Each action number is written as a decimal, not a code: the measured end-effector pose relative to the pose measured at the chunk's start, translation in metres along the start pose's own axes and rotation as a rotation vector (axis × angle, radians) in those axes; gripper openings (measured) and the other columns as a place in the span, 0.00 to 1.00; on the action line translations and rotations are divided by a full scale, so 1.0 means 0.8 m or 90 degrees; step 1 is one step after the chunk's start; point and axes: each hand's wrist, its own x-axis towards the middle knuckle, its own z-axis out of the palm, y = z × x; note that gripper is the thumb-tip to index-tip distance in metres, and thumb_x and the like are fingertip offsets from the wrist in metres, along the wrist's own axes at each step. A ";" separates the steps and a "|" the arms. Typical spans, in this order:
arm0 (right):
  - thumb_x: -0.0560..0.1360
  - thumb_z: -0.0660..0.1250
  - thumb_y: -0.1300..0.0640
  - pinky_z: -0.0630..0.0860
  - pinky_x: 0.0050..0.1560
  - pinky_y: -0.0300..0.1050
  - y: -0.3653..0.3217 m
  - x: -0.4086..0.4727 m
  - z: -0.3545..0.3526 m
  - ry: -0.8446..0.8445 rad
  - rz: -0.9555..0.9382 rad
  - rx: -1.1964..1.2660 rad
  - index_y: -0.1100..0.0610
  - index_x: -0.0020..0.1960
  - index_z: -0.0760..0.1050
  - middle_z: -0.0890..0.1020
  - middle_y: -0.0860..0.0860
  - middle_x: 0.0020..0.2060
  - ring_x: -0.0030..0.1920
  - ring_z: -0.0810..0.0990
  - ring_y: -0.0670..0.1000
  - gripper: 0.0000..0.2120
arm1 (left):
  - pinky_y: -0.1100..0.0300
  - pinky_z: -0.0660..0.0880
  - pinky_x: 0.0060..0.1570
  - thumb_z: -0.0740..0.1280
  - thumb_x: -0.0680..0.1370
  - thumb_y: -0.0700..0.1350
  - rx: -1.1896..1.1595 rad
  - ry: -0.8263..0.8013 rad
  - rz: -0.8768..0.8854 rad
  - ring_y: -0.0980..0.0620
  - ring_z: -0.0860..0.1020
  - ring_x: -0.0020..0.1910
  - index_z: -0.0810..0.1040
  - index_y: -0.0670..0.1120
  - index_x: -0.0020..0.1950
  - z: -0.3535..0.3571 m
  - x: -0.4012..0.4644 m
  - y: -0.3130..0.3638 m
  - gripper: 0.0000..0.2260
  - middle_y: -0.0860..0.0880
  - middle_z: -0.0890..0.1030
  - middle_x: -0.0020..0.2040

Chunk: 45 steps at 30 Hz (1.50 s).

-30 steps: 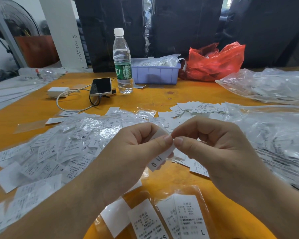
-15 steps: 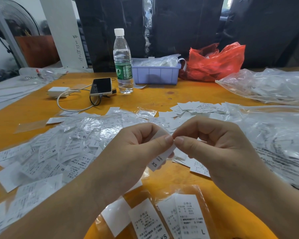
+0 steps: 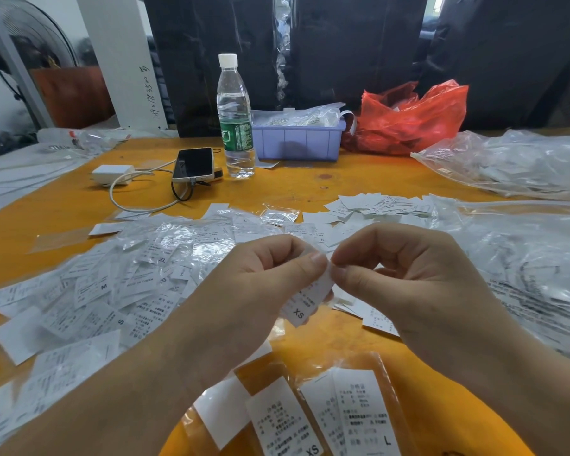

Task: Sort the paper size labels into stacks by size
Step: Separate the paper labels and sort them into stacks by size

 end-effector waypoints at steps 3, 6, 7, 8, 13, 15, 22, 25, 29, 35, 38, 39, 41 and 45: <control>0.69 0.72 0.56 0.78 0.38 0.53 0.002 0.001 -0.003 0.007 0.011 0.004 0.47 0.40 0.82 0.83 0.48 0.34 0.38 0.79 0.57 0.05 | 0.66 0.76 0.36 0.64 0.71 0.54 0.005 0.040 -0.008 0.58 0.78 0.35 0.83 0.50 0.40 -0.001 0.001 -0.001 0.11 0.53 0.81 0.34; 0.70 0.72 0.57 0.77 0.36 0.53 0.002 0.002 -0.004 0.006 0.017 0.003 0.48 0.39 0.82 0.83 0.48 0.34 0.39 0.79 0.59 0.04 | 0.66 0.77 0.35 0.66 0.73 0.53 0.015 0.056 -0.009 0.57 0.79 0.35 0.83 0.49 0.39 -0.002 0.000 0.000 0.10 0.53 0.82 0.34; 0.71 0.72 0.58 0.77 0.35 0.52 0.002 0.003 -0.004 0.008 0.017 0.005 0.48 0.40 0.82 0.83 0.48 0.34 0.38 0.79 0.58 0.05 | 0.65 0.78 0.36 0.68 0.76 0.51 0.024 0.061 -0.009 0.56 0.80 0.36 0.82 0.49 0.39 -0.002 0.000 0.000 0.09 0.52 0.82 0.34; 0.72 0.73 0.59 0.77 0.34 0.51 0.002 0.004 -0.005 0.015 0.018 0.005 0.48 0.40 0.82 0.83 0.48 0.35 0.38 0.79 0.56 0.07 | 0.64 0.79 0.37 0.68 0.78 0.49 0.032 0.069 -0.009 0.56 0.80 0.36 0.82 0.49 0.39 -0.002 0.000 -0.001 0.09 0.52 0.83 0.35; 0.71 0.71 0.52 0.77 0.41 0.49 0.004 0.005 -0.008 0.028 0.040 0.017 0.46 0.45 0.80 0.83 0.47 0.37 0.40 0.79 0.45 0.03 | 0.60 0.82 0.38 0.67 0.75 0.50 0.051 0.085 0.004 0.53 0.83 0.38 0.82 0.48 0.39 -0.002 -0.001 0.001 0.08 0.50 0.84 0.37; 0.69 0.69 0.47 0.77 0.43 0.52 0.005 0.005 -0.009 -0.024 0.077 0.038 0.46 0.46 0.79 0.85 0.48 0.38 0.40 0.80 0.47 0.07 | 0.59 0.82 0.38 0.67 0.70 0.53 0.043 0.084 0.015 0.52 0.83 0.39 0.83 0.49 0.40 -0.003 -0.002 0.002 0.10 0.49 0.84 0.38; 0.75 0.71 0.65 0.74 0.40 0.53 0.003 0.009 -0.011 -0.056 0.079 0.060 0.53 0.46 0.79 0.85 0.53 0.34 0.33 0.77 0.48 0.07 | 0.61 0.81 0.36 0.68 0.76 0.42 0.020 0.063 -0.024 0.50 0.84 0.39 0.81 0.43 0.42 -0.003 0.000 0.003 0.05 0.47 0.85 0.39; 0.74 0.71 0.65 0.73 0.40 0.52 0.002 0.017 -0.021 -0.096 0.105 0.055 0.55 0.49 0.77 0.84 0.54 0.34 0.34 0.75 0.52 0.08 | 0.61 0.80 0.34 0.67 0.78 0.42 0.017 0.025 -0.042 0.47 0.83 0.36 0.80 0.41 0.41 -0.004 -0.002 0.004 0.08 0.43 0.84 0.38; 0.68 0.73 0.62 0.73 0.36 0.45 -0.003 0.026 -0.041 -0.303 0.190 0.032 0.59 0.47 0.78 0.83 0.56 0.35 0.36 0.76 0.54 0.09 | 0.63 0.77 0.31 0.69 0.78 0.46 0.038 -0.022 -0.056 0.52 0.79 0.32 0.81 0.43 0.40 -0.003 -0.003 0.003 0.09 0.45 0.83 0.34; 0.68 0.73 0.58 0.79 0.45 0.49 -0.004 0.025 -0.049 -0.492 0.261 -0.070 0.53 0.45 0.80 0.85 0.53 0.37 0.43 0.85 0.52 0.06 | 0.63 0.75 0.31 0.72 0.69 0.52 0.171 -0.078 -0.067 0.56 0.80 0.33 0.82 0.54 0.42 -0.001 -0.004 -0.002 0.04 0.52 0.84 0.36; 0.72 0.74 0.56 0.80 0.44 0.47 -0.005 0.021 -0.045 -0.510 0.235 -0.214 0.49 0.42 0.79 0.86 0.48 0.38 0.42 0.85 0.47 0.04 | 0.66 0.76 0.32 0.74 0.73 0.50 0.283 -0.073 -0.027 0.60 0.80 0.35 0.81 0.57 0.44 0.001 -0.007 -0.006 0.03 0.55 0.84 0.38; 0.73 0.74 0.55 0.79 0.41 0.43 -0.006 0.019 -0.043 -0.507 0.225 -0.256 0.49 0.41 0.79 0.85 0.45 0.37 0.40 0.84 0.45 0.05 | 0.68 0.75 0.34 0.74 0.73 0.50 0.317 -0.066 -0.008 0.62 0.79 0.34 0.81 0.57 0.44 0.002 -0.009 -0.007 0.03 0.56 0.83 0.37; 0.72 0.74 0.52 0.76 0.36 0.38 -0.009 0.017 -0.040 -0.494 0.209 -0.320 0.47 0.40 0.78 0.84 0.42 0.36 0.37 0.83 0.42 0.05 | 0.69 0.73 0.34 0.73 0.72 0.52 0.377 -0.055 0.016 0.63 0.77 0.34 0.80 0.57 0.43 0.003 -0.011 -0.008 0.03 0.59 0.81 0.37; 0.69 0.75 0.47 0.76 0.33 0.37 -0.011 0.014 -0.037 -0.451 0.171 -0.437 0.44 0.40 0.77 0.81 0.37 0.37 0.39 0.80 0.41 0.07 | 0.70 0.72 0.35 0.73 0.71 0.54 0.449 -0.066 0.027 0.63 0.77 0.37 0.79 0.59 0.44 0.004 -0.011 -0.011 0.05 0.64 0.80 0.39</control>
